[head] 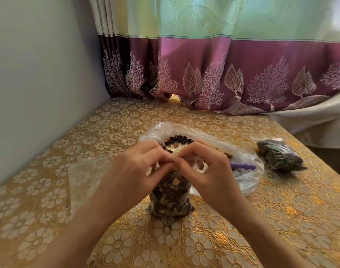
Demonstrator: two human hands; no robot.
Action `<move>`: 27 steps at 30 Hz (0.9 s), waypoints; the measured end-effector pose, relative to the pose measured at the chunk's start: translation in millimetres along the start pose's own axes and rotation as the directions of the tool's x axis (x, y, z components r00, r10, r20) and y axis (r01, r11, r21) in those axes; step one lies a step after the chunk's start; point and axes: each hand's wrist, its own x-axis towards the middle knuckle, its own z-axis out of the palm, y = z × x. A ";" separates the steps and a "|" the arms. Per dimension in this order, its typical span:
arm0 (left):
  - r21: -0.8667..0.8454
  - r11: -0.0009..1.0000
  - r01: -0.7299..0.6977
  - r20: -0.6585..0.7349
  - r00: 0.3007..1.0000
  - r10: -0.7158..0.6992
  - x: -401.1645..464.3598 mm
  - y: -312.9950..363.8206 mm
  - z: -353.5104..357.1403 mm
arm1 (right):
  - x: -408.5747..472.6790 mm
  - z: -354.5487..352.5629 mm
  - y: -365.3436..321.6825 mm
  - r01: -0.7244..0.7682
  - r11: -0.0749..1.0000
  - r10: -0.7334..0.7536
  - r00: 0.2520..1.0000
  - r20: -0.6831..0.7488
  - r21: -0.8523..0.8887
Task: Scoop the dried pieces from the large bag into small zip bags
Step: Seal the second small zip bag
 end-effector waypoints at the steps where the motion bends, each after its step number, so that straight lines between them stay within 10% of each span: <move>1: -0.025 1.000 0.000 -0.013 1.000 0.000 -0.2 -1.0 -0.6 | 0.1 -1.0 0.2 -0.006 1.000 0.006 1.000 0.009 -0.007; 15: -0.345 0.916 0.206 -0.013 0.974 -0.224 -4.7 -17.9 -14.1 | -2.7 -21.9 8.5 -0.219 0.957 0.230 0.972 -0.037 0.192; 27: -0.771 0.506 0.385 0.108 0.863 -0.493 -10.1 -33.4 1.2 | -9.0 -15.4 14.3 -0.276 0.888 0.314 0.948 -0.047 0.367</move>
